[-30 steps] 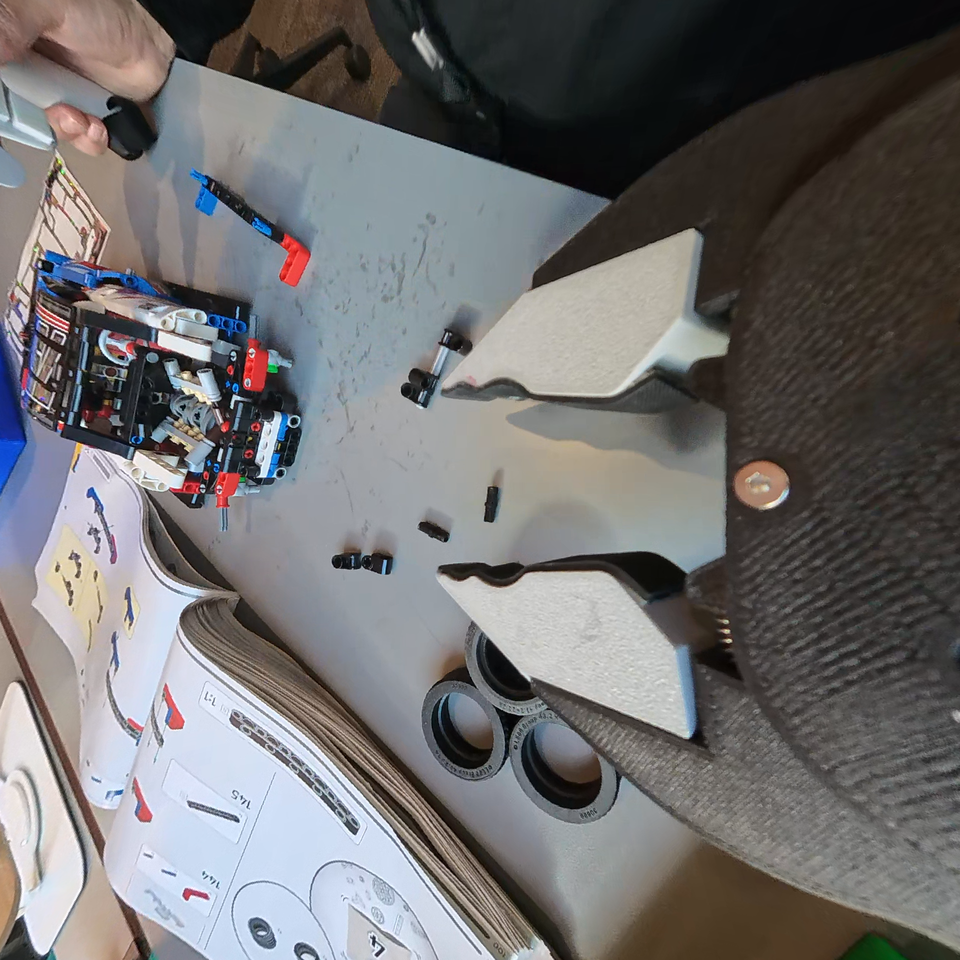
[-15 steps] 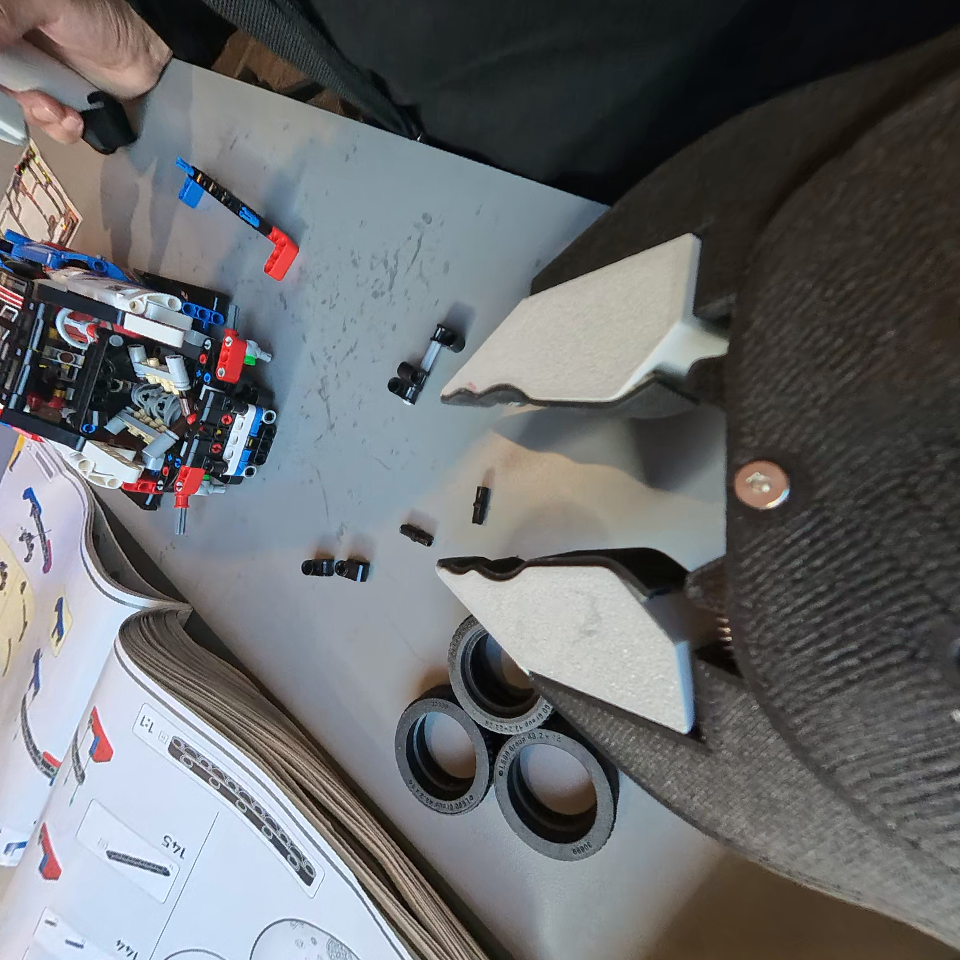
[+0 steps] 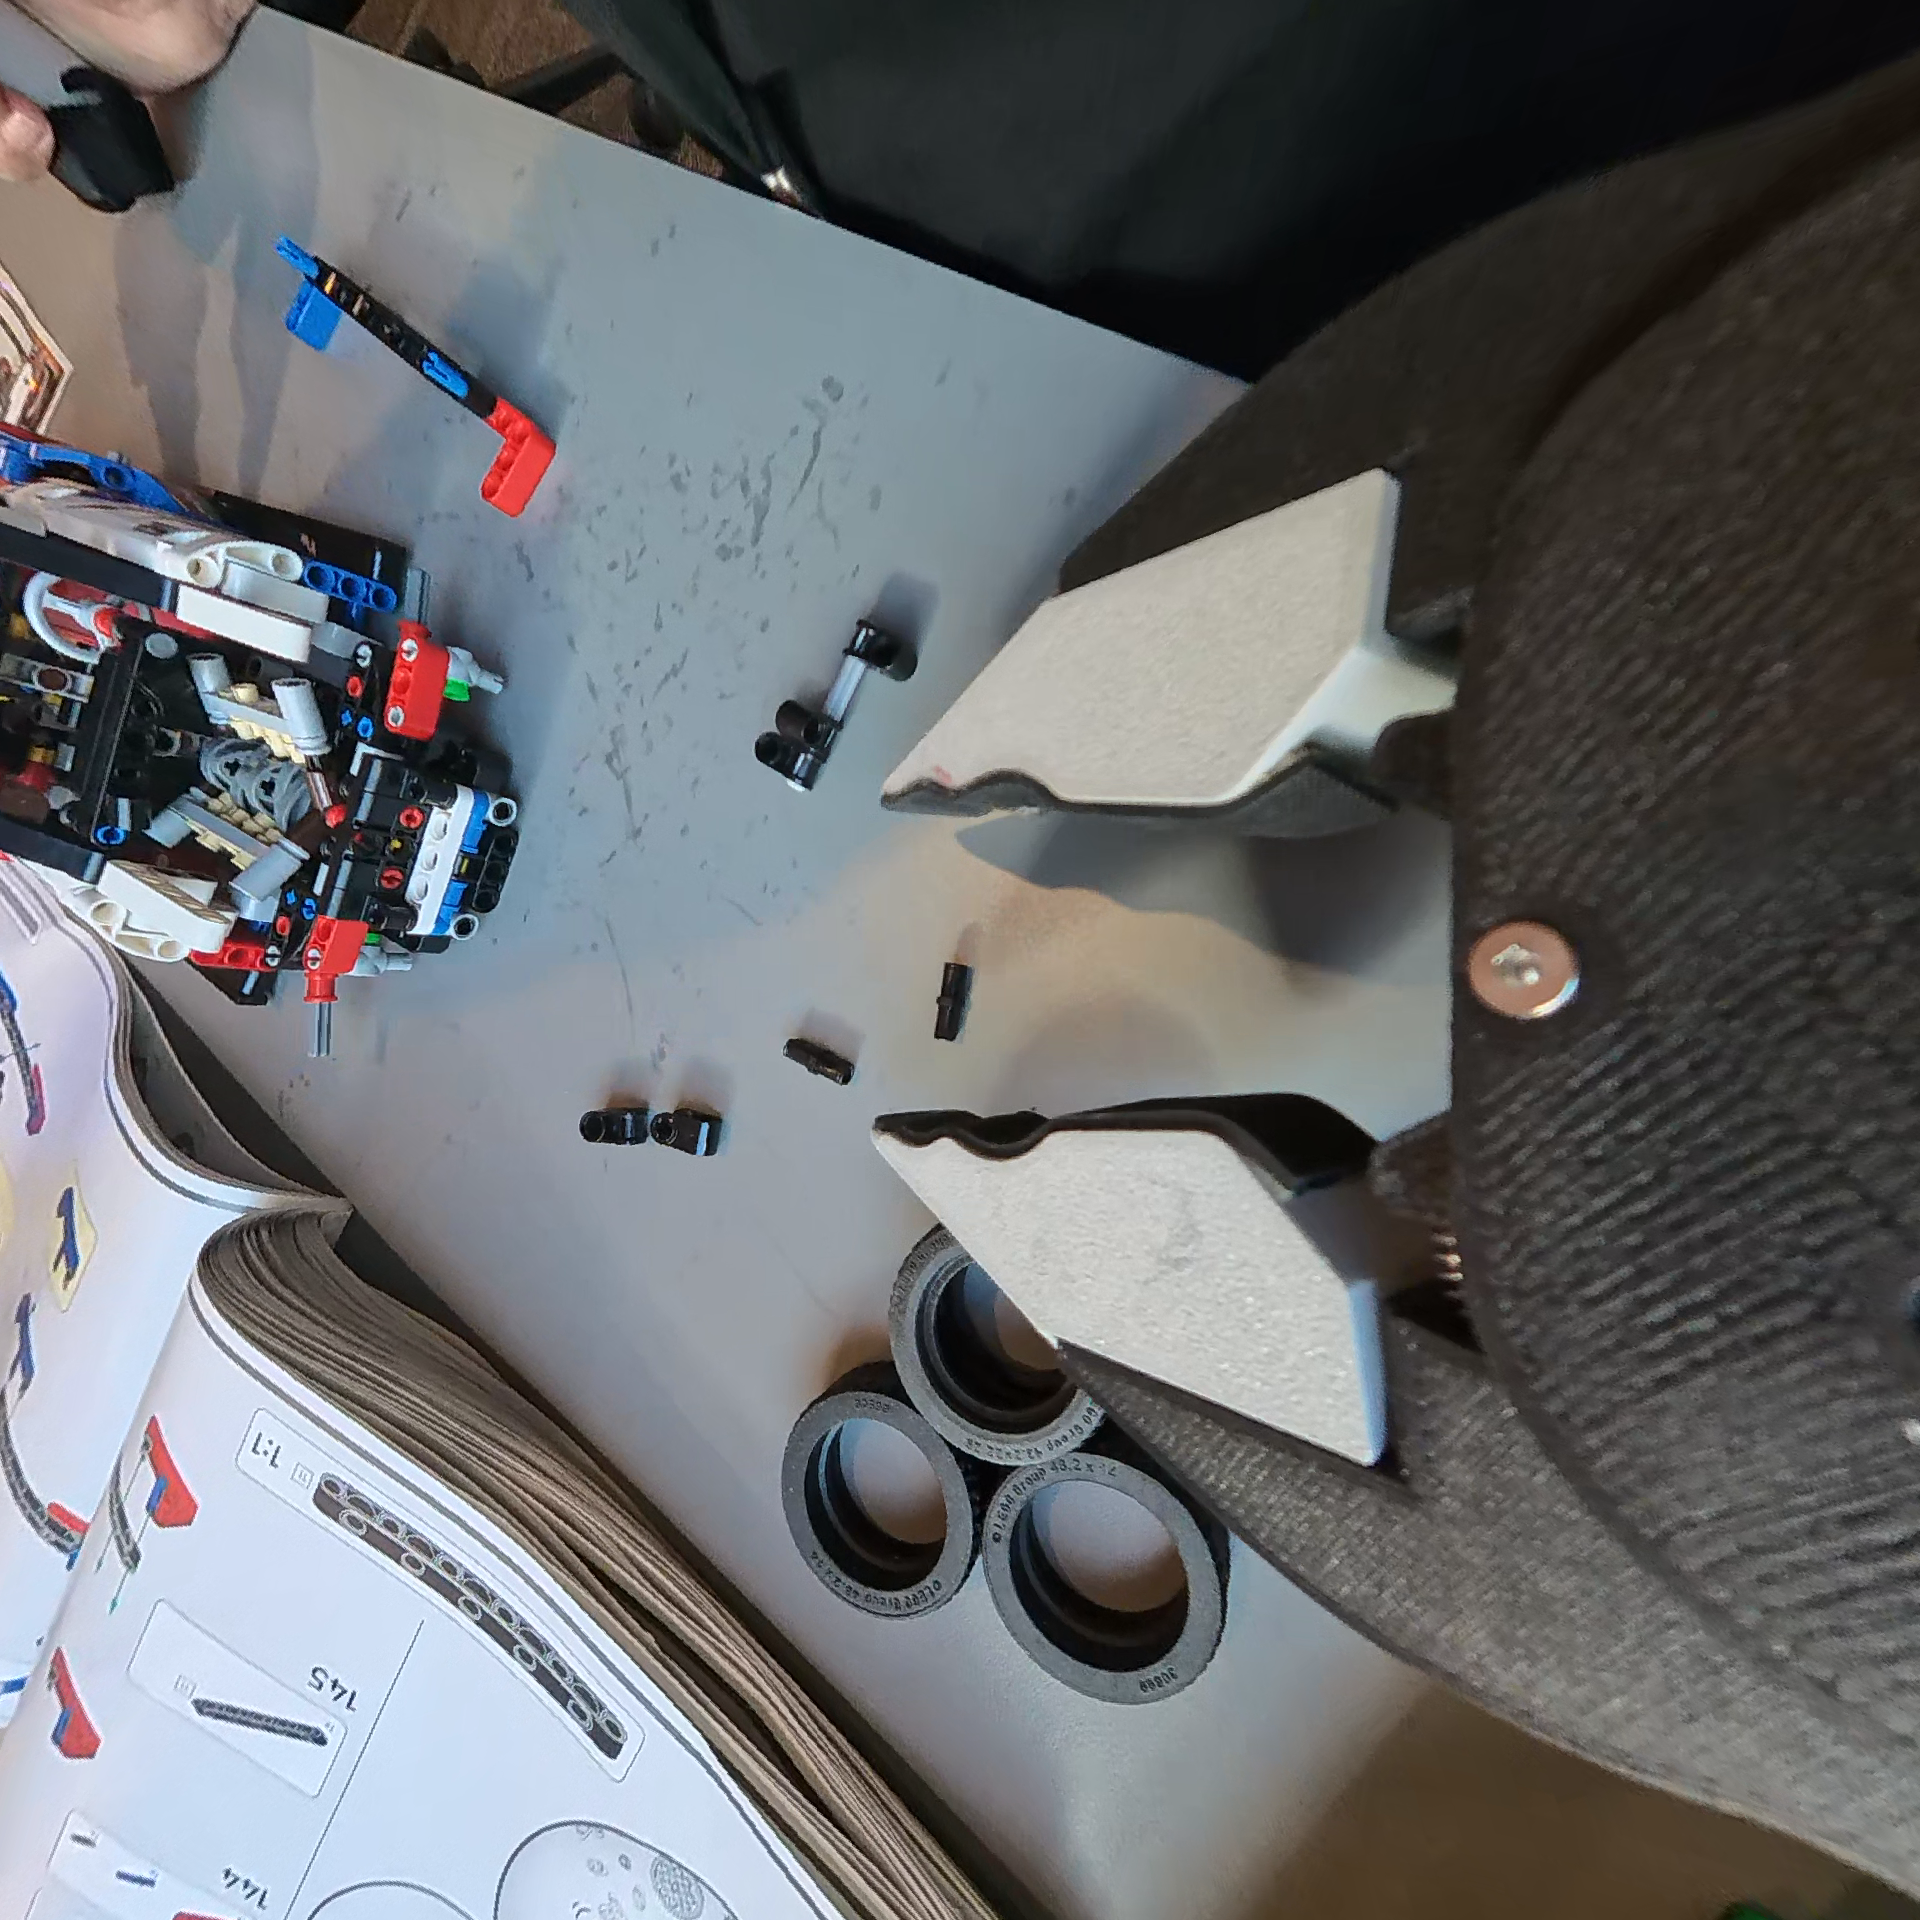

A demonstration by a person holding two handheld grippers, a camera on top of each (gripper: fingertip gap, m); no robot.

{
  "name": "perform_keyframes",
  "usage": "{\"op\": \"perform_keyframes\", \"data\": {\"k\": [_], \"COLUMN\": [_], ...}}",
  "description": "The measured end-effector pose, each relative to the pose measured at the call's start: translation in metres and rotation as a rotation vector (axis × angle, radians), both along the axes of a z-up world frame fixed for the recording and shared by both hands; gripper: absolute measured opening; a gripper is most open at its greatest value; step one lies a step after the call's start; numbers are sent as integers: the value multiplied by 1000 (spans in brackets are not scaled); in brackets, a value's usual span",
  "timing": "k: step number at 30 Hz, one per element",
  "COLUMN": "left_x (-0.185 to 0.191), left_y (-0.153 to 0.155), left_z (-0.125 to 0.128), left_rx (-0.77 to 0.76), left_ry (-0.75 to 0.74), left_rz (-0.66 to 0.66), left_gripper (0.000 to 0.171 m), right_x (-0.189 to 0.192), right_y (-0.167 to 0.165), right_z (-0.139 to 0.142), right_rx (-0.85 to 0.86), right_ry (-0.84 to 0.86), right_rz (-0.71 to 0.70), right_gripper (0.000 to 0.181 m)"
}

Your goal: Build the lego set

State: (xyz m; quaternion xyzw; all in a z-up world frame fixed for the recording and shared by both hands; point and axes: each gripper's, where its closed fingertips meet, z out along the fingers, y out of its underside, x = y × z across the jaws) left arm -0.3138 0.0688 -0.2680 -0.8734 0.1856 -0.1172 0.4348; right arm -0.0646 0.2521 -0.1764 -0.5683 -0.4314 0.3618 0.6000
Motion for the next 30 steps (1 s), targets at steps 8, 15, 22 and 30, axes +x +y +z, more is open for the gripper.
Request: {"op": "perform_keyframes", "data": {"k": [8, 15, 22, 30], "left_x": [-1, -1, 0, 0], "left_y": [1, 1, 1, 0], "left_z": [-3, -5, -5, -4], "left_rx": [-16, -27, -26, -11], "left_ry": [13, 18, 22, 34], "left_rz": [7, 7, 5, 2], "left_gripper": [55, 54, 55, 55], "right_x": [-4, -7, -7, -9], "right_y": [-4, -7, -7, -8], "right_z": [-4, -6, -6, -8], "right_rx": [7, 20, 11, 28], "right_ry": [-26, -47, -40, -65], "right_rz": [28, 37, 40, 36], "right_gripper": [27, 27, 27, 26]}}
